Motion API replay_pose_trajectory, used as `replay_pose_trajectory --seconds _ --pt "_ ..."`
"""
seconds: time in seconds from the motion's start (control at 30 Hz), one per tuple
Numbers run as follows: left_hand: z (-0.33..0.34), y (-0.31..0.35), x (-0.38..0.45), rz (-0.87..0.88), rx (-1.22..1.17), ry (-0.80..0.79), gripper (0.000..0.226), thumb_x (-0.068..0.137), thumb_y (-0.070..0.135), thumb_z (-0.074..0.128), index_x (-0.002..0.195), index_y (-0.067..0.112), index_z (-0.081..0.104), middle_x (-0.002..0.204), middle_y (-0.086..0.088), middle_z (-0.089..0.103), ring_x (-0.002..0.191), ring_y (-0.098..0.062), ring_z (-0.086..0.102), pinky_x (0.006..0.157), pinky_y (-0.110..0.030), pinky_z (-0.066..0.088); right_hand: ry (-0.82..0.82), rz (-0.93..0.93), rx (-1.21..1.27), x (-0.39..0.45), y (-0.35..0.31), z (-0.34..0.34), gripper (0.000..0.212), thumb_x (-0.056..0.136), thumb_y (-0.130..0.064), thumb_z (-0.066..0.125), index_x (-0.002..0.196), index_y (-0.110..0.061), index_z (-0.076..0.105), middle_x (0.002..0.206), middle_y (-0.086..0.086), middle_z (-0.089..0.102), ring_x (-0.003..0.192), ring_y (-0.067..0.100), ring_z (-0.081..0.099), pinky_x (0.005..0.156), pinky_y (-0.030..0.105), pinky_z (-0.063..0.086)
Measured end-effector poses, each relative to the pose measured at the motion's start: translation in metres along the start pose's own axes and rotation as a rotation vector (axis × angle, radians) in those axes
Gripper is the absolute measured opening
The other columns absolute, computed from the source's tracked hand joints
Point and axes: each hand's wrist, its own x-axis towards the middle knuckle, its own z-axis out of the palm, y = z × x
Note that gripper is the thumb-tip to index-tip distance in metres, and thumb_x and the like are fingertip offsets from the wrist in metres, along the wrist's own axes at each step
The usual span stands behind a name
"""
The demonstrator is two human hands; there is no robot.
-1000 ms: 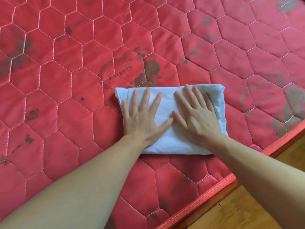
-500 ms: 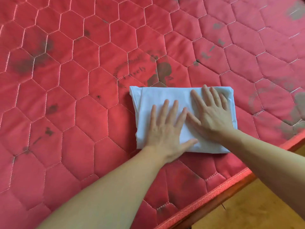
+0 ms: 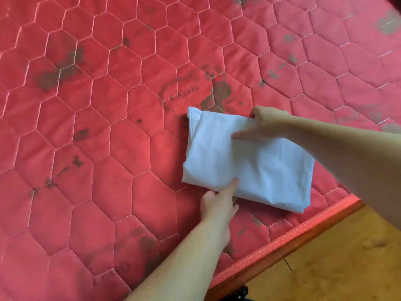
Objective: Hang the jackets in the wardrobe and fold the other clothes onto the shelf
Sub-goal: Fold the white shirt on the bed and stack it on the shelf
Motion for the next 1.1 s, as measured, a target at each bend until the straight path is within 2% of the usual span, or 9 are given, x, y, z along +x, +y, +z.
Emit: replay_pose_trajectory --seconds 0.17,0.23,0.4,0.6,0.77,0.87,0.93,1.0,1.1 --pt "0.008 0.042 0.023 0.106 -0.214 0.003 0.036 0.084 0.003 0.069 0.119 0.005 0.063 0.108 -0.013 0.073 0.098 -0.03 0.07 0.081 -0.038 0.058 -0.172 0.15 0.267 -0.014 0.009 -0.008 0.068 0.066 -0.069 0.072 0.104 -0.014 0.062 0.098 0.002 0.066 0.085 0.024 0.064 0.073 0.033 0.049" --pt "-0.001 0.054 0.031 0.128 -0.199 -0.06 0.04 0.086 0.01 0.068 0.124 0.004 0.062 0.112 -0.017 0.071 0.103 -0.032 0.069 0.089 -0.044 0.056 -0.28 0.175 0.513 -0.018 0.018 -0.006 0.059 0.068 -0.058 0.078 0.103 -0.011 0.067 0.093 0.004 0.074 0.082 0.025 0.071 0.077 0.035 0.056" --pt "-0.026 0.06 0.018 -0.046 0.038 -0.27 0.03 0.094 0.028 0.057 0.117 0.012 0.068 0.112 -0.011 0.072 0.097 -0.024 0.071 0.085 -0.037 0.056 -0.522 0.171 0.88 -0.04 0.03 0.011 0.056 0.073 -0.038 0.076 0.119 -0.008 0.065 0.105 0.007 0.074 0.094 0.021 0.072 0.084 0.035 0.056" --pt "-0.038 0.083 0.014 -0.019 0.08 -0.277 0.035 0.095 0.044 0.051 0.105 0.017 0.072 0.101 -0.007 0.075 0.086 -0.022 0.073 0.08 -0.036 0.053 -0.61 0.161 1.162 -0.051 0.022 0.021 0.049 0.069 -0.036 0.072 0.111 -0.013 0.068 0.11 0.008 0.073 0.098 0.024 0.069 0.095 0.041 0.051" --pt "-0.029 0.159 -0.013 0.233 0.266 -0.255 0.039 0.095 0.052 0.05 0.107 0.02 0.069 0.097 0.0 0.076 0.087 -0.016 0.073 0.079 -0.031 0.058 -0.312 -0.071 1.248 -0.049 -0.015 -0.021 0.05 0.072 -0.016 0.08 0.119 -0.007 0.065 0.114 0.01 0.071 0.103 0.025 0.069 0.092 0.041 0.054" --pt "-0.024 0.209 -0.038 0.524 0.352 -0.139 0.064 0.069 0.069 0.067 0.111 0.021 0.069 0.109 0.003 0.074 0.102 -0.016 0.07 0.095 -0.039 0.053 -0.04 -0.273 1.279 -0.053 -0.038 -0.06 0.036 0.073 0.001 0.076 0.107 -0.008 0.068 0.107 0.007 0.073 0.097 0.02 0.07 0.084 0.033 0.057" --pt "-0.027 0.226 -0.05 0.682 0.461 -0.056 0.066 0.06 0.077 0.064 0.098 0.024 0.072 0.101 0.01 0.075 0.097 -0.01 0.069 0.092 -0.036 0.052 0.076 -0.38 1.22 -0.057 -0.049 -0.075 0.045 0.062 -0.002 0.081 0.104 -0.012 0.069 0.108 0.006 0.073 0.098 0.02 0.069 0.086 0.032 0.057" --pt "-0.038 0.226 -0.052 0.769 0.534 -0.028 0.053 0.064 0.074 0.066 0.084 0.025 0.072 0.085 0.016 0.073 0.08 -0.001 0.065 0.078 -0.028 0.051 0.099 -0.415 1.152 -0.062 -0.053 -0.073 0.052 0.058 -0.01 0.079 0.109 -0.015 0.069 0.113 0.006 0.072 0.105 0.02 0.067 0.091 0.034 0.055" --pt "-0.071 0.197 -0.037 0.754 0.678 -0.053 0.021 0.069 0.049 0.081 0.076 0.031 0.072 0.071 0.023 0.07 0.064 0.007 0.06 0.065 -0.017 0.049 -0.003 -0.421 1.074 -0.074 -0.049 -0.038 0.056 0.063 -0.014 0.08 0.117 -0.021 0.066 0.117 -0.004 0.071 0.112 0.013 0.064 0.096 0.033 0.051"
